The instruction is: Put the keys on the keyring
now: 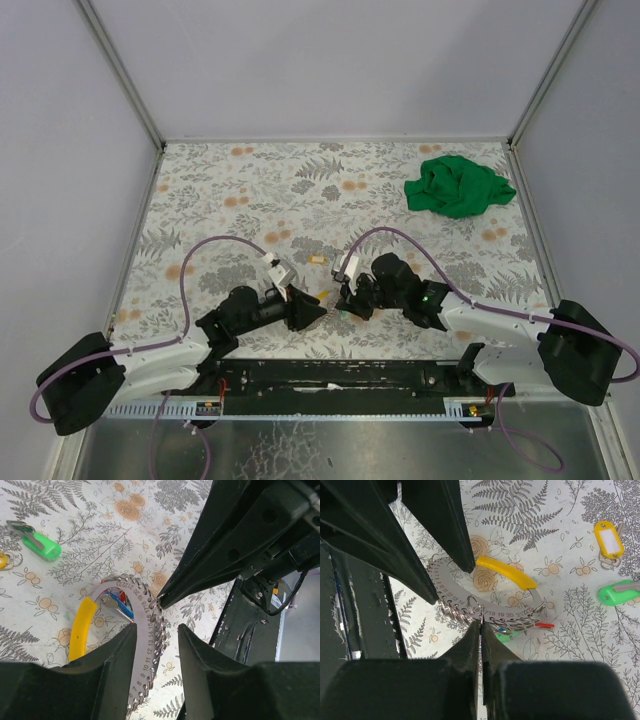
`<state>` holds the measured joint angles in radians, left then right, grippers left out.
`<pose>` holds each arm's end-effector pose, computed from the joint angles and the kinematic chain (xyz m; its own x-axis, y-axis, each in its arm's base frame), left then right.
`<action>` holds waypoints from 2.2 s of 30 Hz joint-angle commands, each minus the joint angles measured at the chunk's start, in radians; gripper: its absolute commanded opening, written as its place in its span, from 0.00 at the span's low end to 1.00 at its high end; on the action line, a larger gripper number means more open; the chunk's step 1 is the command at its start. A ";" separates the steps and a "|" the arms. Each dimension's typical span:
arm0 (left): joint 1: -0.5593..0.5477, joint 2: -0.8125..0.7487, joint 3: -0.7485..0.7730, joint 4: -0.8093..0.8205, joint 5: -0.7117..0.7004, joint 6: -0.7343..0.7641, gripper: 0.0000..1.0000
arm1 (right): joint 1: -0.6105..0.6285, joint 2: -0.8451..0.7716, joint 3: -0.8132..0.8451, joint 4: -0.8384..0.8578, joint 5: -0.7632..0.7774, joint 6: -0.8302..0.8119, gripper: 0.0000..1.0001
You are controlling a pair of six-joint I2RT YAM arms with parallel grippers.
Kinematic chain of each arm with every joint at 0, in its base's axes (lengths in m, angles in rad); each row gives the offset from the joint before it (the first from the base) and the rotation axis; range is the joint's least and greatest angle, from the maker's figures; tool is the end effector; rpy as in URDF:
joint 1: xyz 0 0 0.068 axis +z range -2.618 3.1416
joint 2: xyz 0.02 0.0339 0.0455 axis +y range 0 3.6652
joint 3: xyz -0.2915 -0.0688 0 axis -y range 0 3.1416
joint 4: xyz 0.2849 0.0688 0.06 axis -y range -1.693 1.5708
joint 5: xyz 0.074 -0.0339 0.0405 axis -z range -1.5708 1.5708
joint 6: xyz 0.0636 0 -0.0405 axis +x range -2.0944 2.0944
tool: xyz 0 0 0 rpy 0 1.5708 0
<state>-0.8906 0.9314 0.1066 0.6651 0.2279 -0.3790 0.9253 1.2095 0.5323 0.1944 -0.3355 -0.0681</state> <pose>0.1258 -0.1783 0.1573 -0.4250 -0.0477 -0.9039 0.7969 0.4538 -0.3987 0.1609 0.2485 0.1922 -0.2154 -0.3928 -0.8940 -0.9465 0.3091 0.0922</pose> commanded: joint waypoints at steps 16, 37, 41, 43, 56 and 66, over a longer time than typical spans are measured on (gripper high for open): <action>-0.002 0.164 0.081 0.138 0.056 0.010 0.20 | -0.001 0.001 0.048 0.051 -0.034 -0.006 0.00; -0.002 0.193 0.093 0.127 0.092 0.033 0.00 | -0.001 -0.015 0.041 0.060 -0.027 0.001 0.00; -0.002 0.167 0.096 0.104 0.085 0.083 0.00 | -0.003 -0.036 0.025 0.057 0.004 0.015 0.01; -0.003 0.153 0.102 0.092 0.088 0.119 0.00 | -0.010 -0.044 0.016 0.057 0.010 0.025 0.03; -0.002 0.106 0.155 -0.040 0.122 0.327 0.00 | -0.187 -0.125 -0.028 0.065 -0.095 0.122 0.29; -0.003 0.095 0.209 -0.140 0.122 0.394 0.00 | -0.187 -0.173 -0.045 0.103 -0.360 -0.074 0.46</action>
<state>-0.8902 1.0500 0.2592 0.5537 0.3424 -0.0479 0.7403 1.0473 0.4828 0.2382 -0.5541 -0.0498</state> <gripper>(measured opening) 0.007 0.440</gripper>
